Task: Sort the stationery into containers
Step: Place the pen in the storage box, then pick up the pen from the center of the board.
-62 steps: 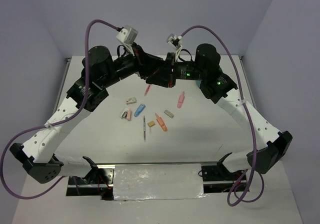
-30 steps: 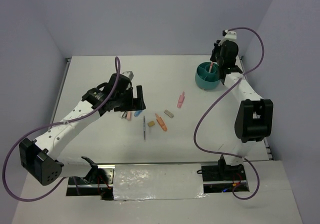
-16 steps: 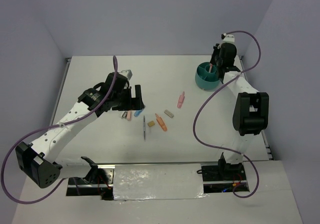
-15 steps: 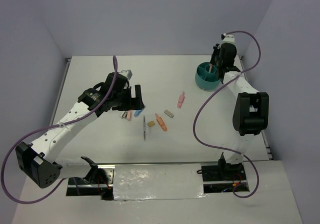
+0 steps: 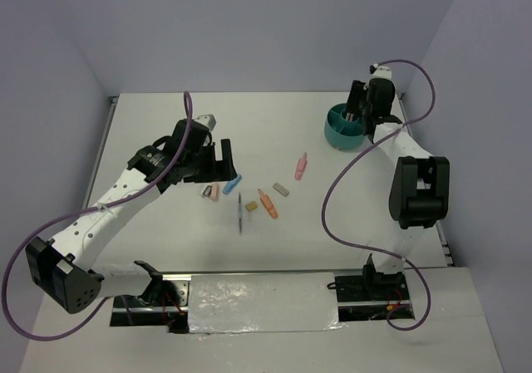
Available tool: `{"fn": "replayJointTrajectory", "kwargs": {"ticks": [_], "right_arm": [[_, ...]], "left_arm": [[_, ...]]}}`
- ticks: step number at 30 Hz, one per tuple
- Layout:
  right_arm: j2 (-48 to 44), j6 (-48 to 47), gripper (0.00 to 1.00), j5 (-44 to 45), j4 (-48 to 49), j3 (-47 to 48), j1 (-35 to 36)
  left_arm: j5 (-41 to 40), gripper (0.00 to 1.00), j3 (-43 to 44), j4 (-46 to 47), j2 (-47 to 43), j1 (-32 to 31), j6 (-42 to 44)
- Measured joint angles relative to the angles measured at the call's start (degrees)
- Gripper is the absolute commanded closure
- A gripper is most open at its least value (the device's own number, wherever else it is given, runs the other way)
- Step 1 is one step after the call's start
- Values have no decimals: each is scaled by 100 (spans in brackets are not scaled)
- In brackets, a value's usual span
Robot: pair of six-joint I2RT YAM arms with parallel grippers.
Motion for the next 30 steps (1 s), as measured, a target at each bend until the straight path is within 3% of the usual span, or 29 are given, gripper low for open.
{"fn": "replayJointTrajectory", "kwargs": {"ticks": [6, 8, 11, 14, 21, 25, 30], "right_arm": [[-579, 120, 37, -291, -848, 501, 184], [-876, 55, 48, -415, -1071, 597, 505], [-1453, -2, 55, -619, -1523, 501, 1438], [-1884, 136, 53, -675, -1834, 96, 2516], [-1777, 1344, 54, 39, -2935, -710, 4645], [-1661, 1932, 59, 332, -3335, -922, 5289], [-1373, 2398, 58, 634, -3628, -699, 5659]], "left_arm": [[-402, 1, 39, -304, 44, 208, -175], [-588, 1, 109, -457, 146, 321, -306], [-817, 1, 223, -645, 330, 483, -470], [-1001, 1, 264, -743, 380, 577, -597], [-1425, 1, 409, -1082, 354, 649, -817], [-1484, 1, 308, -1132, 192, 704, -907], [-1613, 1, 83, -1353, -181, 715, -1029]]}}
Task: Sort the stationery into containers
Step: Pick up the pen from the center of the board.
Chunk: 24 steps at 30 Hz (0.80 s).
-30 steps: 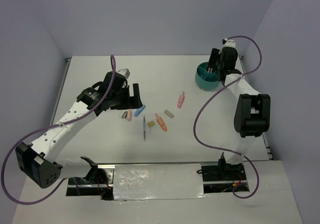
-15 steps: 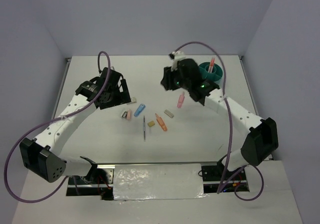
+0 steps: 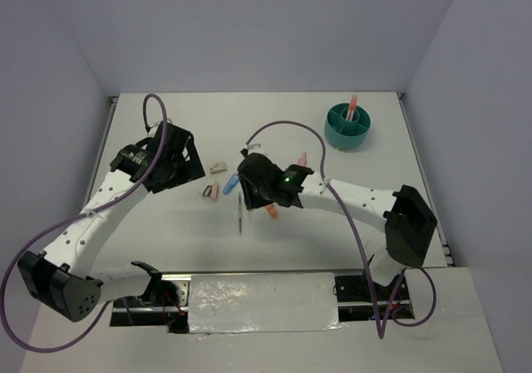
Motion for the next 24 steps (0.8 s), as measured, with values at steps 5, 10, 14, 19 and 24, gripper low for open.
{"fn": "replayJointTrajectory", "kwargs": {"ticks": [5, 10, 14, 19, 24], "right_arm": [[855, 555, 58, 334, -345, 752, 564], [1611, 898, 60, 496, -717, 1156, 723], [2020, 1032, 61, 634, -927, 1373, 723], [2358, 1086, 61, 660, -953, 1598, 719], [2616, 1117, 61, 680, -957, 1722, 682]], "left_arm": [[-48, 1, -85, -216, -404, 57, -28], [-7, 1, -125, -330, -581, 76, 15], [50, 1, -271, -387, -643, 76, 72], [85, 1, -308, -415, -811, 79, 221], [85, 1, -306, -494, -835, 96, 339]]}}
